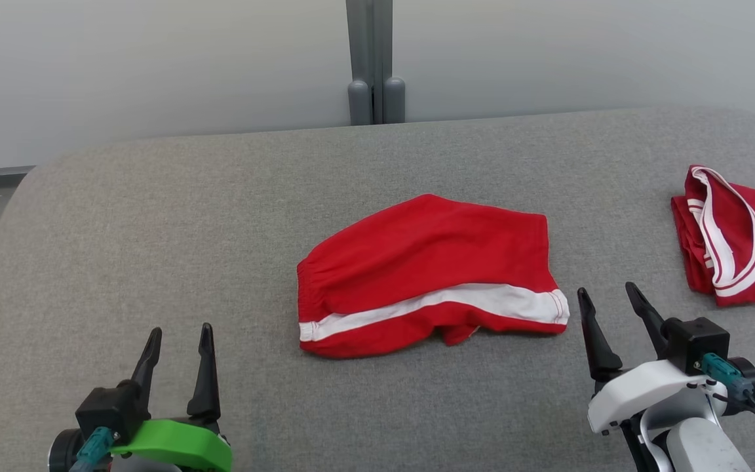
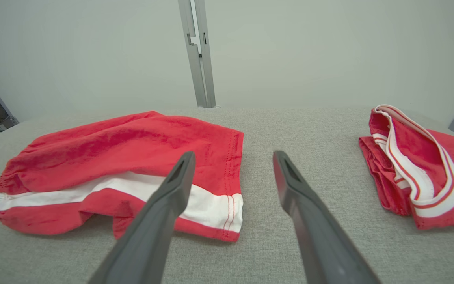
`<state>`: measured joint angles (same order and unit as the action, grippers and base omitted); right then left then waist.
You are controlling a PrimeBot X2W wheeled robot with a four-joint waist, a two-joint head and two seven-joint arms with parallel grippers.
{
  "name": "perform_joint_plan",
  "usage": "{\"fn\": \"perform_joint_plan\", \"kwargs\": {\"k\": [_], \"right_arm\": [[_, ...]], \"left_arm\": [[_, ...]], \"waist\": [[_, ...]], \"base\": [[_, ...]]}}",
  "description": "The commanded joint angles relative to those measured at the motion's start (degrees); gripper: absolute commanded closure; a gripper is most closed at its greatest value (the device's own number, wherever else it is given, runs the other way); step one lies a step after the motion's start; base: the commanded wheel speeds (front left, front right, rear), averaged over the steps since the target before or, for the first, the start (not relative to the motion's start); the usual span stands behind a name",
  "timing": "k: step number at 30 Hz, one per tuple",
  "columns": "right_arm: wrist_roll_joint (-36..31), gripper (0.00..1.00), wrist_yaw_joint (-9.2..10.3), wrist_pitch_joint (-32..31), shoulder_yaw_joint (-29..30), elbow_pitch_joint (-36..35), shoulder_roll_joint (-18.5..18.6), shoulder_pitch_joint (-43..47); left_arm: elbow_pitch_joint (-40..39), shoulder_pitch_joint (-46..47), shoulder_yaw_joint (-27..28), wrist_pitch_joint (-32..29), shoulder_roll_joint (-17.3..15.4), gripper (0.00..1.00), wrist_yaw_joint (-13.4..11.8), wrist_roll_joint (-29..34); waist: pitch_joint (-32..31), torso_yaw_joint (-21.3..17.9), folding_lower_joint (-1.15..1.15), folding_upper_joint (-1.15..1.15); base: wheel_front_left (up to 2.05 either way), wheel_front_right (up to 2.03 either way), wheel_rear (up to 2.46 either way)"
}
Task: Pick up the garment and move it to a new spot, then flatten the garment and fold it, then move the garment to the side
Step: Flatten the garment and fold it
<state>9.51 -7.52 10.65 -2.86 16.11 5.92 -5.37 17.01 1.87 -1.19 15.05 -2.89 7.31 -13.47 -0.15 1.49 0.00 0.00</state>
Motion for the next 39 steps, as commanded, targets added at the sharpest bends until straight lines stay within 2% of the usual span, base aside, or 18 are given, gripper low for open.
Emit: {"fn": "perform_joint_plan", "kwargs": {"k": [1, 6, 13, 19, 26, 32, 39], "right_arm": [[-0.1, 0.00, 0.07, -0.3, 0.1, -0.4, 0.2, -0.6], [1.4, 0.00, 0.06, -3.5, 1.1, -1.3, 0.4, -2.1], [5.8, 0.00, 0.05, -21.9, 0.7, 0.7, 2.0, -5.9], [10.6, 0.00, 0.03, -31.0, 0.1, 3.4, 2.0, -9.9], [14.9, 0.00, 0.02, -33.2, -2.8, 7.6, 2.2, -13.7], [17.3, 0.00, 0.02, -31.4, -6.2, 10.6, 2.4, -16.0], [20.9, 0.00, 0.02, -29.2, -9.9, 10.9, 2.8, -17.1]], "left_arm": [[-0.2, 0.8, -0.4, 0.1, 0.0, 0.00, 0.2, -0.3], [4.0, 3.2, -8.0, 0.1, -0.1, 0.00, 0.3, -2.9], [15.0, 11.8, -18.7, -4.4, -1.0, 0.00, 0.1, -10.3], [22.0, 17.6, -22.4, -7.1, -1.3, 0.00, 0.1, -12.9], [26.5, 21.3, -25.5, -5.7, -1.6, 0.00, 0.1, -15.0], [29.3, 23.1, -27.5, -4.4, -1.9, 0.00, 0.1, -16.9], [31.2, 24.0, -28.7, -2.8, -2.1, 0.00, 0.1, -18.4]], "waist": [[0.1, -0.1, 0.00, 0.00], [1.4, 0.0, 0.00, 0.00], [4.1, -0.5, 0.00, 0.00], [6.4, -1.4, 0.00, 0.00], [7.8, -1.6, 0.00, 0.00], [8.2, -1.4, 0.00, 0.00], [8.1, -1.4, 0.00, 0.00]], "base": [[0.00, 0.00, 0.00], [0.00, 0.00, 0.00], [0.00, 0.00, 0.00], [0.00, 0.00, 0.00], [0.00, 0.00, 0.00], [0.00, 0.00, 0.00], [0.00, 0.00, 0.00]]}}
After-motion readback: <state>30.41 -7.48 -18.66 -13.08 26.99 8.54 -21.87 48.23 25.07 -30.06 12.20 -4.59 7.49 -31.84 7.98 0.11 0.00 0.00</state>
